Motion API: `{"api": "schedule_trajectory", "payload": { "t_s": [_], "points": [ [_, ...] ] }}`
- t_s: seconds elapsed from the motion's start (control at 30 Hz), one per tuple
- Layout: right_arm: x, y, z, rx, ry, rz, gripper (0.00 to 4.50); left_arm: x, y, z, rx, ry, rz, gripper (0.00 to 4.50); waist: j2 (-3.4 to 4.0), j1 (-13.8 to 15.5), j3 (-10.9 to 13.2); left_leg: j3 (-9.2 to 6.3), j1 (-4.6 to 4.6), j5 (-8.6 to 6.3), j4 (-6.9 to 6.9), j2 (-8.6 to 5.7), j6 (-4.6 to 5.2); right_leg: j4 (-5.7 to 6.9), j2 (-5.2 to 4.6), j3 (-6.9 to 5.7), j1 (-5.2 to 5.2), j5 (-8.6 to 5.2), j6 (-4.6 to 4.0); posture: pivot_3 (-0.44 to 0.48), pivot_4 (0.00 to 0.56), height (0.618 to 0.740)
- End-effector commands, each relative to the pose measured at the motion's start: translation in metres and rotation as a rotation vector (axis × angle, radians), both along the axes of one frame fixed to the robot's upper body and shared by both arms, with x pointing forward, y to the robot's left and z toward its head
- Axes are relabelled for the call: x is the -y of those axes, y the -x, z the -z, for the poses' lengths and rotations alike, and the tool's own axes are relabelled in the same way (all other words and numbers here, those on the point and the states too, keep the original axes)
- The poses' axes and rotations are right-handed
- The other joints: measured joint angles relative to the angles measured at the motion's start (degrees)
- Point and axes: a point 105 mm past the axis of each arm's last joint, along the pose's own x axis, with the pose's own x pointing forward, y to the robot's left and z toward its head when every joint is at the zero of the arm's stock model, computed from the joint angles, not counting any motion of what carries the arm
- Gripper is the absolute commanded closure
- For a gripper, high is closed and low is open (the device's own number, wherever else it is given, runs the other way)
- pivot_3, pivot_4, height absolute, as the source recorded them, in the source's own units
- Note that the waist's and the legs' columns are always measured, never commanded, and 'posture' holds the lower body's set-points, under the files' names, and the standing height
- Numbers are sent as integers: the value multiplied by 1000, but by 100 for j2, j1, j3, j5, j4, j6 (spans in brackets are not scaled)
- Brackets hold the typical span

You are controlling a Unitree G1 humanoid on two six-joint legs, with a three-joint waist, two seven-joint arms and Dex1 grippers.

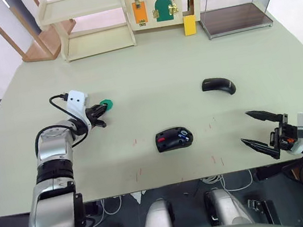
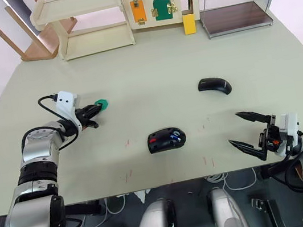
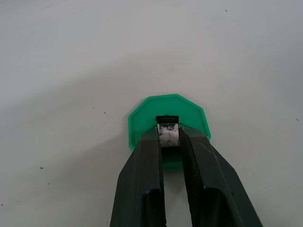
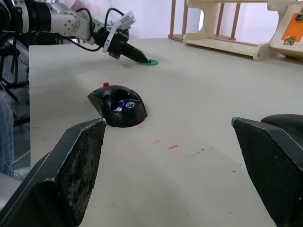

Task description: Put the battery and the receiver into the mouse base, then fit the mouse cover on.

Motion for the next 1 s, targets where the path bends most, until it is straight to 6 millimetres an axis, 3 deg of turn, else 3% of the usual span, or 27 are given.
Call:
{"api": "schedule_trajectory", "payload": {
  "t_s": [0.03,0.57,0.73,1.0],
  "points": [
    [0,0,-11,54,-4,-8,0,1,-1,-16,59,12,21,4463,0,0,0,0,0,0,0,0,0,0,0,0,0,0,0,0,150,740],
    [-7,7,-13,76,-42,-89,0,8,4,-36,87,-2,141,4463,0,-2,0,-1,-1,0,0,0,0,0,1,-1,0,0,0,0,150,740],
    [-17,11,-26,63,-82,-113,0,27,14,-49,106,17,307,4463,0,2,0,-1,-2,0,0,0,0,0,0,-1,0,0,-1,0,150,740],
    [-30,4,-43,-42,-112,-73,0,81,38,-61,80,44,651,4463,0,6,0,-1,-3,0,2,0,0,2,0,-1,-1,0,-1,0,150,740]
  ]
}}
